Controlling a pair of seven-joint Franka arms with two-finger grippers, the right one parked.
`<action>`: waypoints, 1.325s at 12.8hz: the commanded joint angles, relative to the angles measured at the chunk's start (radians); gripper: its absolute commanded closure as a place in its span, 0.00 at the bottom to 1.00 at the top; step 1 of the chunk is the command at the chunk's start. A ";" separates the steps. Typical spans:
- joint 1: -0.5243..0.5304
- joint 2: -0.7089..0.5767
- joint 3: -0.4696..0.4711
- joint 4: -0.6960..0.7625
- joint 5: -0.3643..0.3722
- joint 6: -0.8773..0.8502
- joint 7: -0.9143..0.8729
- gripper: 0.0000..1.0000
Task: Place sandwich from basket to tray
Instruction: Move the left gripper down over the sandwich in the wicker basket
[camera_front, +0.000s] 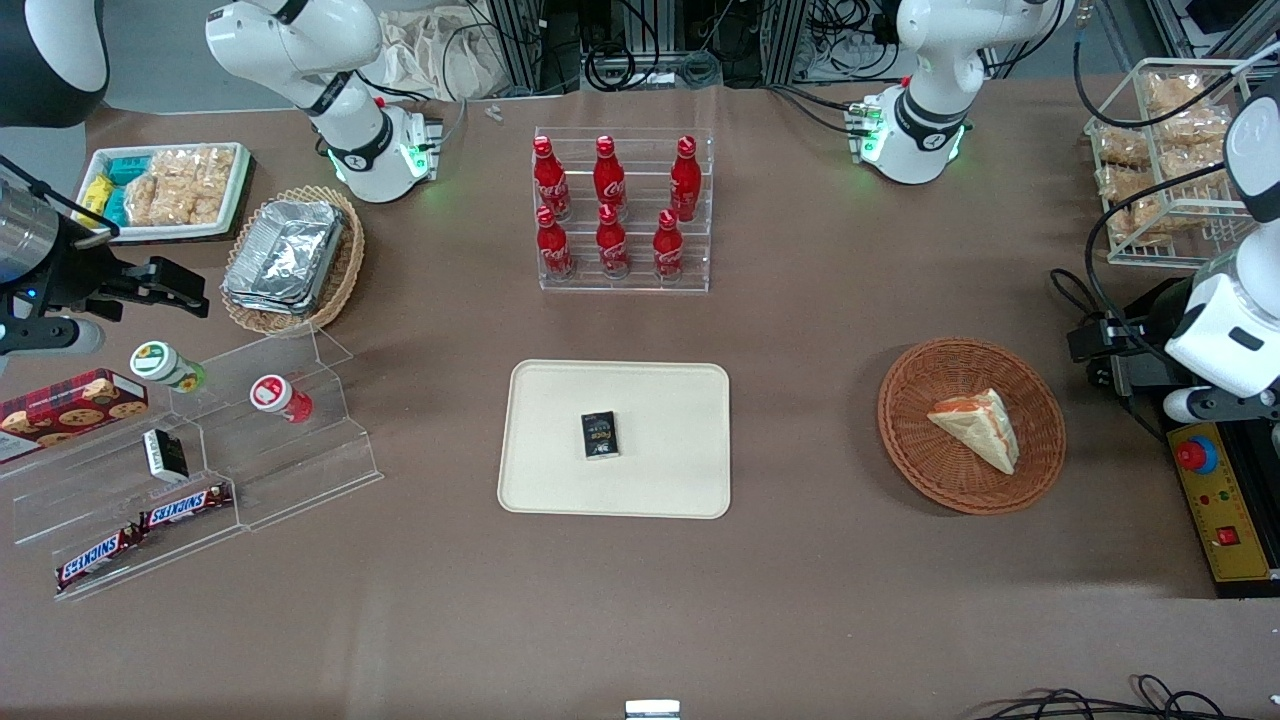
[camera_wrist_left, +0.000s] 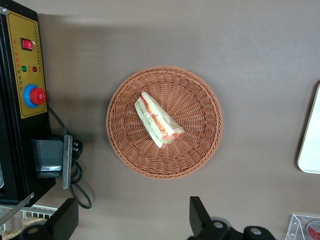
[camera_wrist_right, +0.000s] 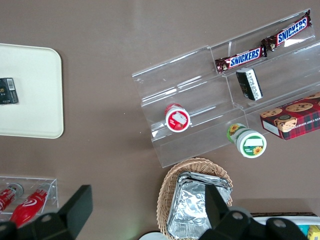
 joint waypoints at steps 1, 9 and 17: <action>-0.023 0.023 0.019 0.035 -0.002 0.000 0.012 0.00; 0.020 0.069 0.027 -0.240 -0.079 0.351 -0.280 0.00; 0.025 0.135 0.030 -0.520 -0.065 0.742 -0.727 0.00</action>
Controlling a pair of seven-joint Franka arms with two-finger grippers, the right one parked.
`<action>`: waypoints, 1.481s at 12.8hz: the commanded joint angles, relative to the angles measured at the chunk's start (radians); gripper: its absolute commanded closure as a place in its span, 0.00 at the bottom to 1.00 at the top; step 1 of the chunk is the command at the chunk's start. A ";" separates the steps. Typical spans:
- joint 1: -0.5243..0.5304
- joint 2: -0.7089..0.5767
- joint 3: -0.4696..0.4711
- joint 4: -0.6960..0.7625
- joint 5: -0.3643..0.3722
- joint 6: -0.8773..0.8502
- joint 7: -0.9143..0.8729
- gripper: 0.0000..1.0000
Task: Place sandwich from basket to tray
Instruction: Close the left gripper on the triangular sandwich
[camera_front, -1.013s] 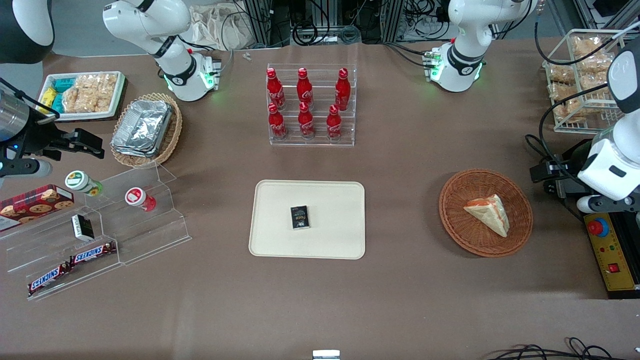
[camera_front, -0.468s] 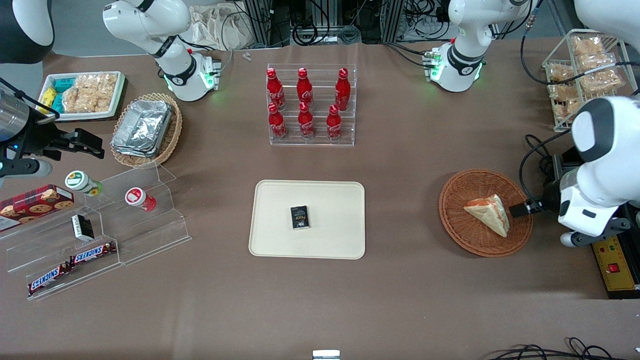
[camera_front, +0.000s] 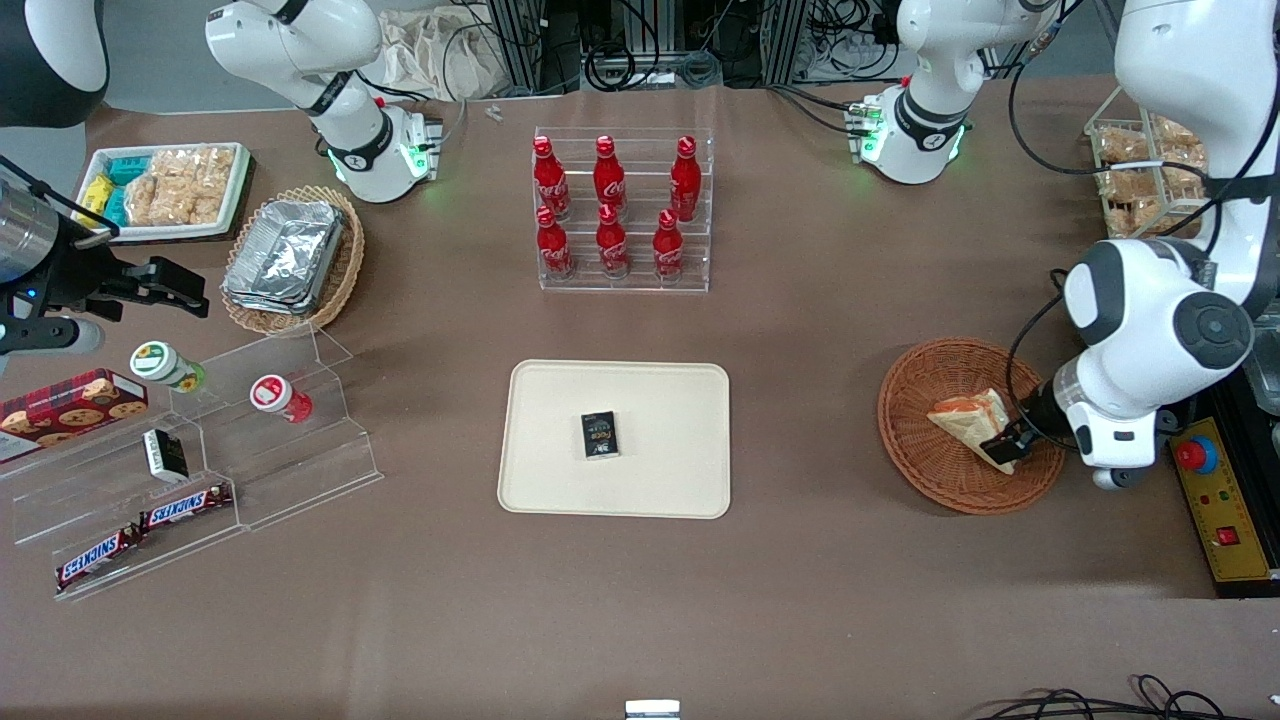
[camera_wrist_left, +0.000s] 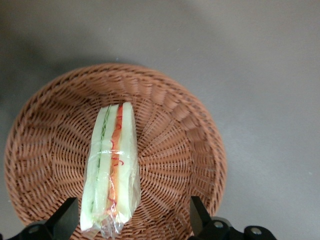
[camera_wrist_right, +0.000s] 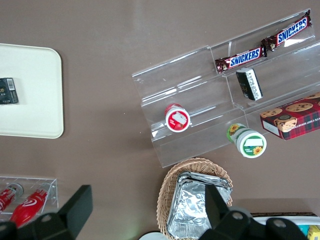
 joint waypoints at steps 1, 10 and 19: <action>0.002 0.026 0.002 -0.025 -0.002 0.033 -0.034 0.00; 0.001 0.134 0.018 -0.011 -0.001 0.093 -0.089 0.95; -0.013 0.051 -0.040 0.277 -0.002 -0.320 -0.146 1.00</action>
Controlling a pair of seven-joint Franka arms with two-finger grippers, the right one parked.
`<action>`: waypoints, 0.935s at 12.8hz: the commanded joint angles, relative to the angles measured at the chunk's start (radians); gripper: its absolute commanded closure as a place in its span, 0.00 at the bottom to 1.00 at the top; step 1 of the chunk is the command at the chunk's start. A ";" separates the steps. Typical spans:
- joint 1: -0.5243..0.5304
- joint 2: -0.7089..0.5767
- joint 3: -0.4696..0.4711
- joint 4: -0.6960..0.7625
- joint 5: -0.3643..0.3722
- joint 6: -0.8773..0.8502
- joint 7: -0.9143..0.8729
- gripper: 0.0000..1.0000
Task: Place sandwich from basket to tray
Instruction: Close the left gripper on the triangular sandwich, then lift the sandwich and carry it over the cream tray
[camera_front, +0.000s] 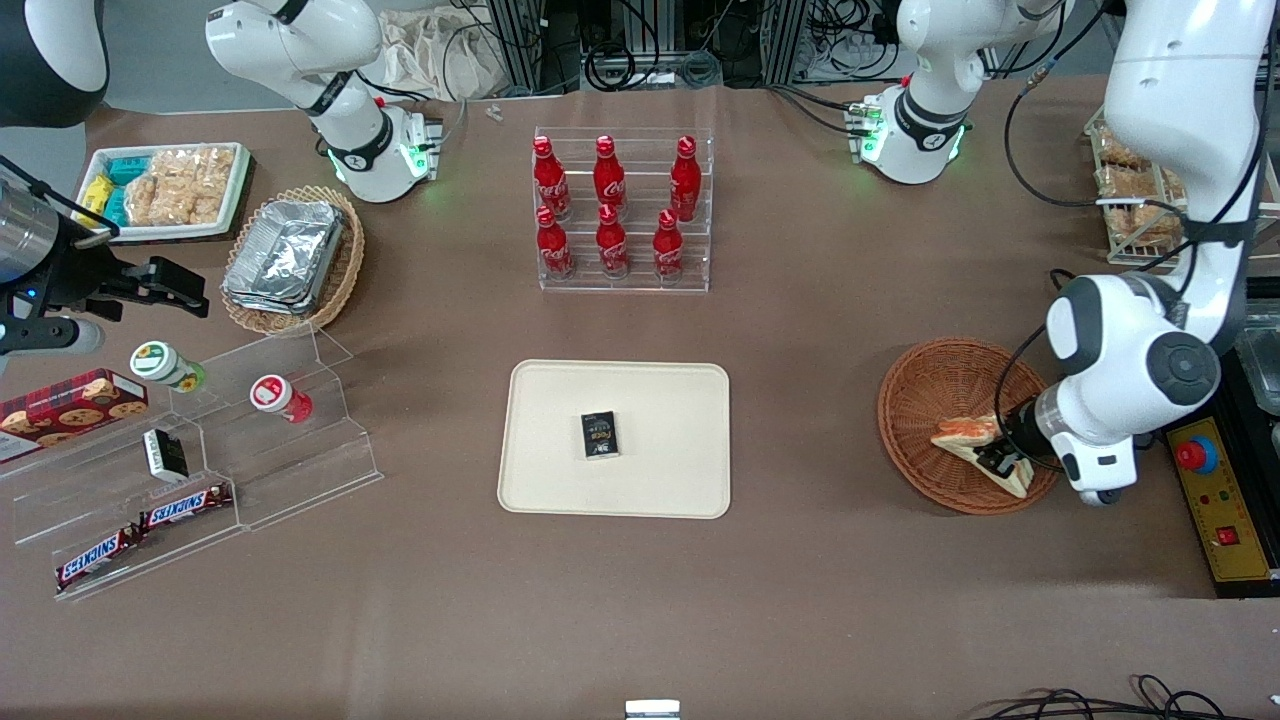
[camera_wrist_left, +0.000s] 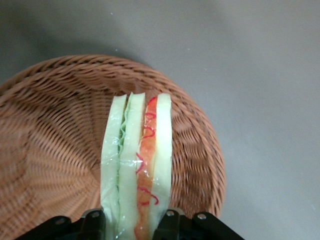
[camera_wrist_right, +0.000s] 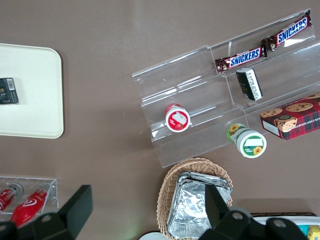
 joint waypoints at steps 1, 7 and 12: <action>-0.012 -0.019 -0.052 0.268 -0.005 -0.372 -0.023 1.00; -0.140 0.044 -0.190 0.562 0.027 -0.544 0.021 1.00; -0.361 0.244 -0.190 0.613 0.101 -0.359 0.059 1.00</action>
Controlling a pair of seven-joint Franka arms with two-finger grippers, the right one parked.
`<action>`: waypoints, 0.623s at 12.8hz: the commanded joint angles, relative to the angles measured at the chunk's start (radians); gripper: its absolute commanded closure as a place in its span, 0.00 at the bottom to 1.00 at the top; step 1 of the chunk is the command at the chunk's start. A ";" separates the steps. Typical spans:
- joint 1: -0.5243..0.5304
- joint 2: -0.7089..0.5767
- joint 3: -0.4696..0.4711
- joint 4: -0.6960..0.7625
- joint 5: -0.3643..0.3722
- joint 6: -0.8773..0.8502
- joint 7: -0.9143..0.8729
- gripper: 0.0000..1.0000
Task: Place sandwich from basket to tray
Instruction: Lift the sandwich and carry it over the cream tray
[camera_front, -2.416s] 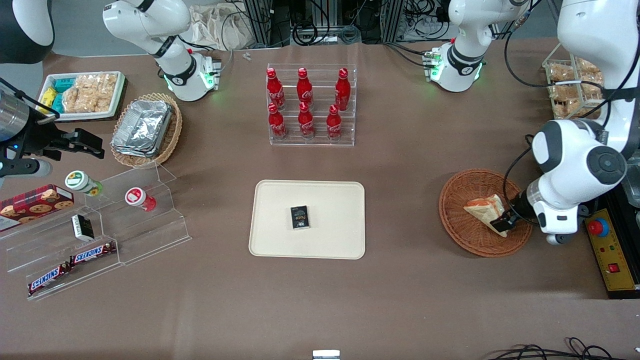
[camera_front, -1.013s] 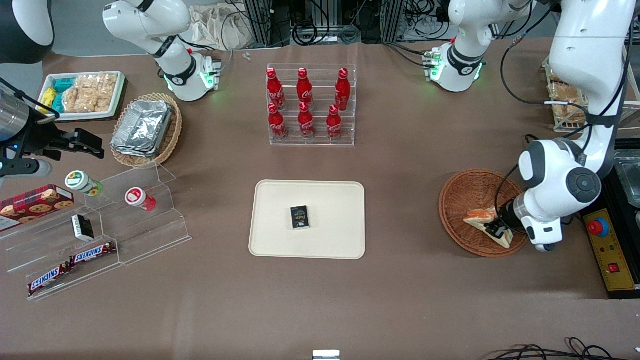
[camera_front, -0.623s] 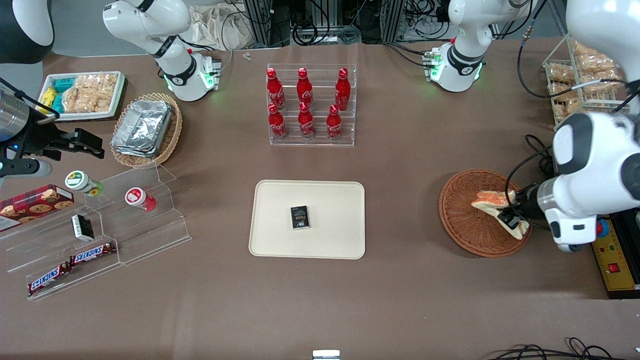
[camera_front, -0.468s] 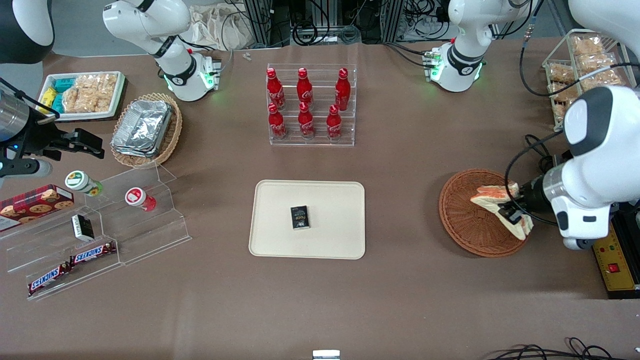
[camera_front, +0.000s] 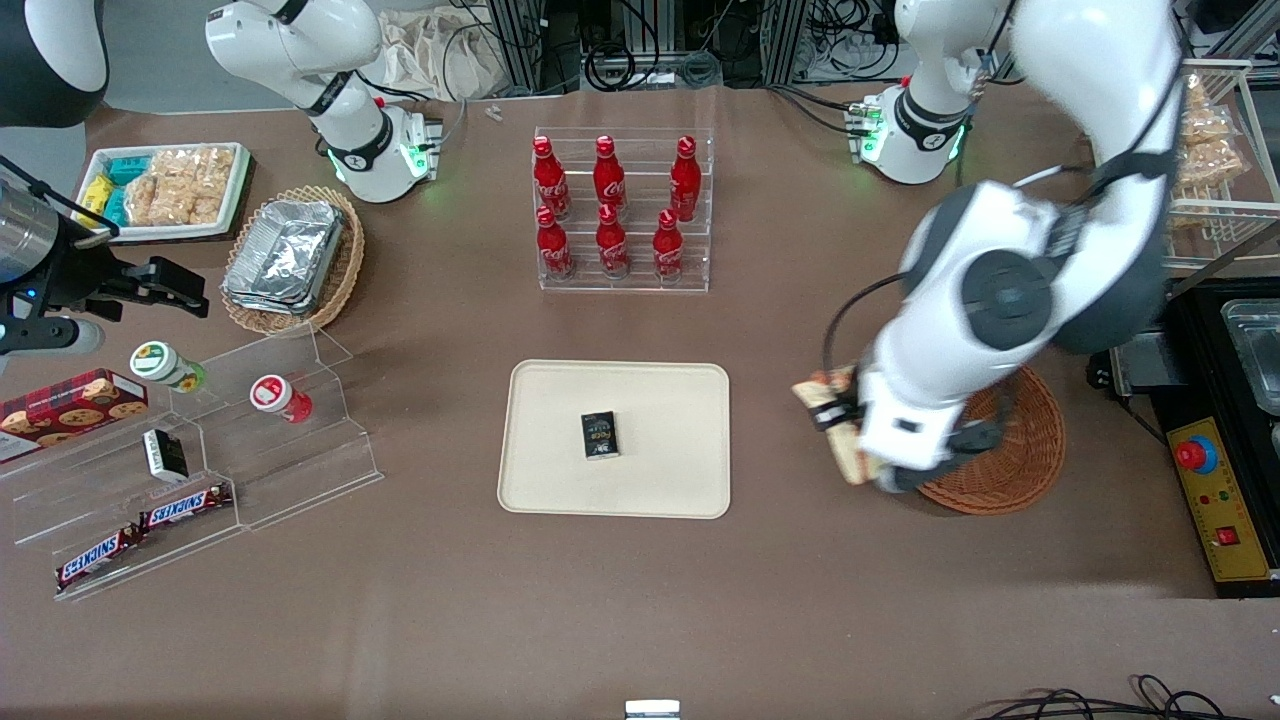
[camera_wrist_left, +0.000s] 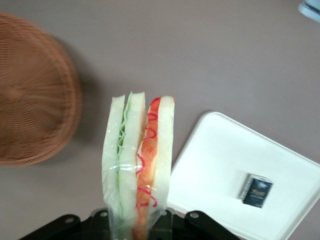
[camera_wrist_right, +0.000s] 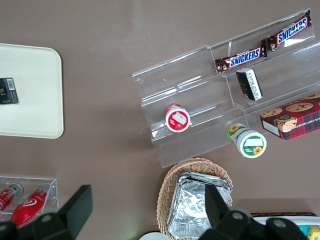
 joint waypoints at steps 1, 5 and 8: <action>-0.087 0.147 0.007 0.070 0.020 0.069 0.038 1.00; -0.186 0.295 0.007 0.070 0.130 0.159 0.054 1.00; -0.206 0.362 0.010 0.077 0.144 0.245 0.052 1.00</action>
